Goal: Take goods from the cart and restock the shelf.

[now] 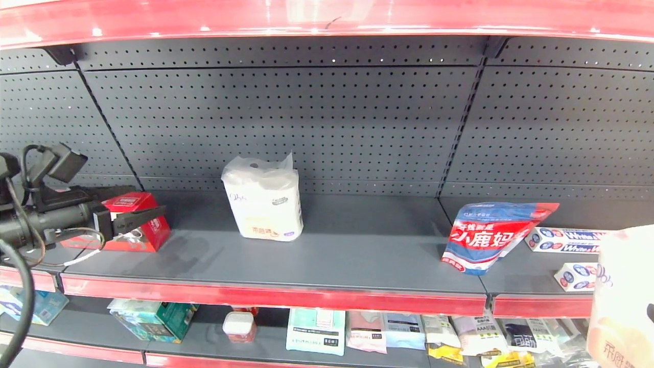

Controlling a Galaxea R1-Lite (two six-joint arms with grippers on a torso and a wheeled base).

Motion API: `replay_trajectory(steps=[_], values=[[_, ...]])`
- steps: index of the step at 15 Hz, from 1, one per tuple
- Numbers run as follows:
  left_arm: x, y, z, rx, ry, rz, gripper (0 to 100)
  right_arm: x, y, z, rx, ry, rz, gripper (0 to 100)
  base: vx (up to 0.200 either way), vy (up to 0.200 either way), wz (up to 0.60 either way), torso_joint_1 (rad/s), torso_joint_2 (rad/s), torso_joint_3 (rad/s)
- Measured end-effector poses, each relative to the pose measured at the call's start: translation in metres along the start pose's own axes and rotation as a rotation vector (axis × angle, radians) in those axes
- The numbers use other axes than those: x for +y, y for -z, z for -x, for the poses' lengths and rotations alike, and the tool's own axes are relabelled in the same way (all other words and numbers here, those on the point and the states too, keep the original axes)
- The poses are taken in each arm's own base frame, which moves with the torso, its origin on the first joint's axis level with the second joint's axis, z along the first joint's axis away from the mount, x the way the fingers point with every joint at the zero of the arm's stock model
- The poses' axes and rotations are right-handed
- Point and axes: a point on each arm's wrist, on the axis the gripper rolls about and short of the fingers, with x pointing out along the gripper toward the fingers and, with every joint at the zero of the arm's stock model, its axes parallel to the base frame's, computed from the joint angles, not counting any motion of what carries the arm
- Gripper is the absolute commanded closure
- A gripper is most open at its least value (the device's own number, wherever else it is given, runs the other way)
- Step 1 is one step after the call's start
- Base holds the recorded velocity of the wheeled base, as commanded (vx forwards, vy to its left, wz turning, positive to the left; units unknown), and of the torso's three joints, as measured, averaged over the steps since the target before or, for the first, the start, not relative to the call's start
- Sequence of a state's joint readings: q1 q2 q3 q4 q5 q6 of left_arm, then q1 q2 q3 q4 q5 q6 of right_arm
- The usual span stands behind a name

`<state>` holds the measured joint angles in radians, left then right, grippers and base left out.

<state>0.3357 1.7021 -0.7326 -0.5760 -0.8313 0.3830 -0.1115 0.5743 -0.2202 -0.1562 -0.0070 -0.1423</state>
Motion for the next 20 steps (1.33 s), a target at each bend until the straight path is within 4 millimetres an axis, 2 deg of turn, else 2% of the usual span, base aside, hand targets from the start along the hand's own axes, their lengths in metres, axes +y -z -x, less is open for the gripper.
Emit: replay_trajectory(steps=[3,9,13,20], values=[[0.019,0.008,-0.027,-0.011,0.089,-0.02,0,0.0,0.0,0.0,0.005,0.006,0.003,100,0.0,0.0,0.0,0.0,0.0,0.0],[0.038,0.012,-0.076,-0.048,0.239,-0.024,0,0.0,0.0,-0.001,0.007,0.01,0.022,100,0.0,0.0,0.0,0.0,0.0,0.0],[0.034,0.016,-0.099,-0.031,0.329,0.011,0,-0.001,0.001,-0.001,0.014,0.025,0.025,100,0.0,0.0,0.0,0.0,0.0,0.0],[0.042,-0.002,-0.138,-0.093,0.403,-0.051,0,0.0,0.008,-0.002,0.038,0.033,0.034,100,0.0,0.0,0.0,0.0,0.0,0.0]])
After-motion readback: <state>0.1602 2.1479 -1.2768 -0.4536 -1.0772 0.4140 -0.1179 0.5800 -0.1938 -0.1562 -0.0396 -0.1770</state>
